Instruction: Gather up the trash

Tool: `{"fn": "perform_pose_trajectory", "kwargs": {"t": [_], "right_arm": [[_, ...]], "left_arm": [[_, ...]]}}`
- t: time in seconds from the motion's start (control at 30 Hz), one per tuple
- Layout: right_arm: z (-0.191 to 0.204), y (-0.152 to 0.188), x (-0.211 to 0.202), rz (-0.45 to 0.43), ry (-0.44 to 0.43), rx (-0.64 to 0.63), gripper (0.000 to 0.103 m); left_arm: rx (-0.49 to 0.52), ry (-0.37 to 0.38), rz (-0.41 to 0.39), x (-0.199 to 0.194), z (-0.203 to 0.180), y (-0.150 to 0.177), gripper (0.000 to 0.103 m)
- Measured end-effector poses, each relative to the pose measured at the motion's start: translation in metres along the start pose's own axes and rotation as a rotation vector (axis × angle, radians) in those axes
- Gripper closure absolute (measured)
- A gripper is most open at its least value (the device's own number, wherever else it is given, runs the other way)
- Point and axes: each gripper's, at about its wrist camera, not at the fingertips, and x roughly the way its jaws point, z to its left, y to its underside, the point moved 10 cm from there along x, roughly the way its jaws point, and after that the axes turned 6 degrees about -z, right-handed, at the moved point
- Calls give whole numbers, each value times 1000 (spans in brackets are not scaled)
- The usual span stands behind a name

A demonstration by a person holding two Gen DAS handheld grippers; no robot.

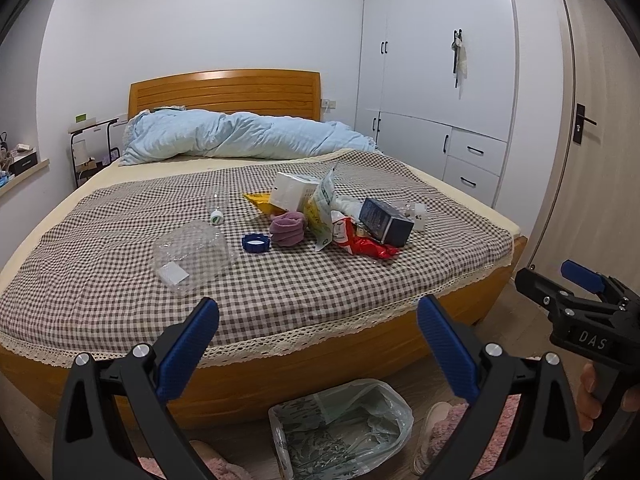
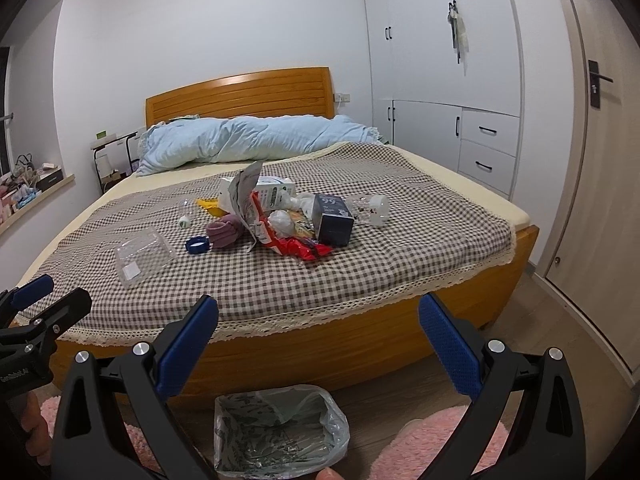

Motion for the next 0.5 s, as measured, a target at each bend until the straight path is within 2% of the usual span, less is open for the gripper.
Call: {"fn": "perform_pose_trajectory", "kwargs": {"t": [0.5], "right_arm": [[-1,1,-1,2,4,1,6]], "left_arm": [[-4,6,-8,0,-2,-3,7]]}}
